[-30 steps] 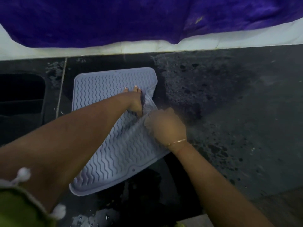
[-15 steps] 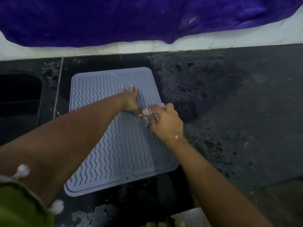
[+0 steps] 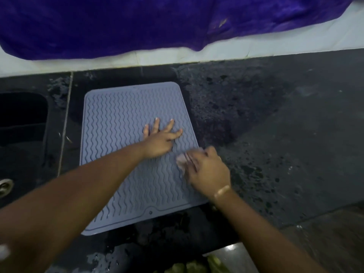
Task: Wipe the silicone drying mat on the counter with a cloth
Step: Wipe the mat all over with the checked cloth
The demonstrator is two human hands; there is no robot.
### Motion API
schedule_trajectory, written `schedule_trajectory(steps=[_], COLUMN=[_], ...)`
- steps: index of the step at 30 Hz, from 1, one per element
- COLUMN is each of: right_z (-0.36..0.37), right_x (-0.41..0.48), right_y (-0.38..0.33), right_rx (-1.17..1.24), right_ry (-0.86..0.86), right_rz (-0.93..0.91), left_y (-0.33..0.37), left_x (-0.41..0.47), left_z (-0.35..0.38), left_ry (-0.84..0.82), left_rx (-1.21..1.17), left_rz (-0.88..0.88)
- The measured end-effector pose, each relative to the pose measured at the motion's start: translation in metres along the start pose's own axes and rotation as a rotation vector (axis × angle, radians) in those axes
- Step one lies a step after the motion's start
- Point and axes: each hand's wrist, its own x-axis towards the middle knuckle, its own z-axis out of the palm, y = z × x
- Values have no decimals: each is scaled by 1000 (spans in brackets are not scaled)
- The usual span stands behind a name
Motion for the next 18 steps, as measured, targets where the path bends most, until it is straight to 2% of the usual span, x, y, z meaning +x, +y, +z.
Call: schedule_trajectory(steps=[3, 6, 8, 13, 18], right_z=[7, 10, 11, 5, 5], right_x=[49, 39, 3, -77, 5], right_y=[-11, -11, -4, 8, -4], right_rx=[-24, -75, -120, -151, -93], right_ry=[17, 27, 45, 6, 15], right_rz=[15, -19, -84, -96, -11], left_y=[0, 0, -1, -3, 5], left_x=[-3, -6, -6, -2, -5], left_z=[-16, -16, -11, -7, -9], left_ry=[-162, -270, -274, -268, -245], left_rx=[-56, 85, 195, 197, 226], left_rz=[0, 8, 4, -3, -32])
